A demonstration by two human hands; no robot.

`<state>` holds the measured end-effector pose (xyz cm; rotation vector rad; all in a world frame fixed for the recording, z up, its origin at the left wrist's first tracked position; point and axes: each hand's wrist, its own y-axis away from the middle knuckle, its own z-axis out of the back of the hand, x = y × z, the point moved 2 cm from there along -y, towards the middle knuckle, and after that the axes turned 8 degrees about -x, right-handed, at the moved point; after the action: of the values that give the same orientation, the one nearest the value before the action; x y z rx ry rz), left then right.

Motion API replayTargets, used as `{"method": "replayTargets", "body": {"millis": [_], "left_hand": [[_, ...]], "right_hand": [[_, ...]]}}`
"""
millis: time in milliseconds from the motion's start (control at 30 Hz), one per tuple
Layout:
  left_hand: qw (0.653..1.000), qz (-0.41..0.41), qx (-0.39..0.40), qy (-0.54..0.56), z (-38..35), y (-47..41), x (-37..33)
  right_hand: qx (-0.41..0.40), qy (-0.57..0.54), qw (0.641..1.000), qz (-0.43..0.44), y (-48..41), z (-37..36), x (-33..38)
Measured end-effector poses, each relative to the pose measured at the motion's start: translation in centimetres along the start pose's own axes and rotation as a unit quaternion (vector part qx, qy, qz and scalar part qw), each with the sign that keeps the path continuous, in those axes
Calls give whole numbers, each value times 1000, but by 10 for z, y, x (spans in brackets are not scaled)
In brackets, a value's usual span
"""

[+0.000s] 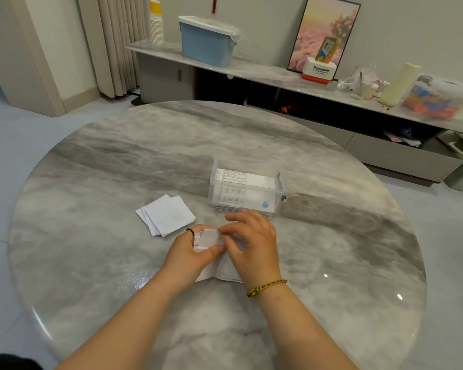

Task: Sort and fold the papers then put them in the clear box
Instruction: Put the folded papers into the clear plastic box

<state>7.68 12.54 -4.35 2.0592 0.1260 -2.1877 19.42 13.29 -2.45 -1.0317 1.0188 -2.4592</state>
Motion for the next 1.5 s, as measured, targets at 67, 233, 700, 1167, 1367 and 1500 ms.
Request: {"method": "replayTargets", "body": {"millis": [67,233,700,1167,1367,1500], "left_hand": [[1000,-2,21,-5,1,-1,1],[999,-20,11,-23,5,4,-1],[996,-37,14,-85,11,2,-8],[990,15,98,-95,14,4,-39],[993,47,91,-55,21,-2,-56],[996,50,78,-16,30,-17,-62]], "right_hand": [[9,8,999,36,-4,-1,2],[34,9,999,21,1,4,2],[199,-29,966,-161,-1,26,-12],[435,64,892,-107,-54,39,23],[493,50,862,-111,-86,37,30],[443,76,887,-108,-114,52,23]]}}
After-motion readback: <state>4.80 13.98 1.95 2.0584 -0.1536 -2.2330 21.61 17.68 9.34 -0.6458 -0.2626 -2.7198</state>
